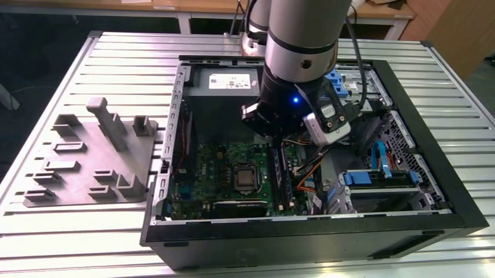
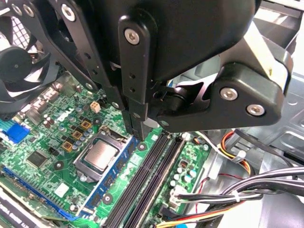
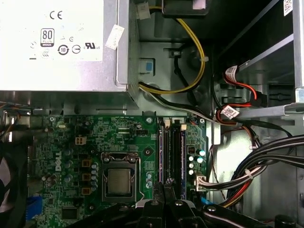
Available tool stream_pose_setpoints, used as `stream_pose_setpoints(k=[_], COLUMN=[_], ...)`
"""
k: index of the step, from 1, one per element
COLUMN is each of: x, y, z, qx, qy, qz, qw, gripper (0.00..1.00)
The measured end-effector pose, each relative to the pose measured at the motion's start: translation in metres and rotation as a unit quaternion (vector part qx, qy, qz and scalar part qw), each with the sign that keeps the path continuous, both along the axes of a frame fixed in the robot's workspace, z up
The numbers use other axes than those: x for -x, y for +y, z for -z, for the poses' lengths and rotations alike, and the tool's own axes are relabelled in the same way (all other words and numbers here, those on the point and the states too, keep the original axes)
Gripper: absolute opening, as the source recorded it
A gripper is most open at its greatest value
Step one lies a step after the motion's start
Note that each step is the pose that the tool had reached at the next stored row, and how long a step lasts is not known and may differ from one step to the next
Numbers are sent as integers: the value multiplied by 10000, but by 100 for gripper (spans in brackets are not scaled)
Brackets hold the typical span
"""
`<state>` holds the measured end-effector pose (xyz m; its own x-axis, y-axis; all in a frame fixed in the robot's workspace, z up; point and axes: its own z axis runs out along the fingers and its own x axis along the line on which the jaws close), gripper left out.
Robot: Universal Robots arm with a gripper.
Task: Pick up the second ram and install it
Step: 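Insert the second ram into the second slot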
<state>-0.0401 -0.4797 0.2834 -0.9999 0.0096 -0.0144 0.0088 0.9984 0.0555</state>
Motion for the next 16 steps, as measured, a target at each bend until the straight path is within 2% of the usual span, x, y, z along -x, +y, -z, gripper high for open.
stream_pose_setpoints(k=[16], x=[-38], y=[-1], z=[147], qx=[-1], qy=[1], qz=[0], qw=[10000], gripper=[12])
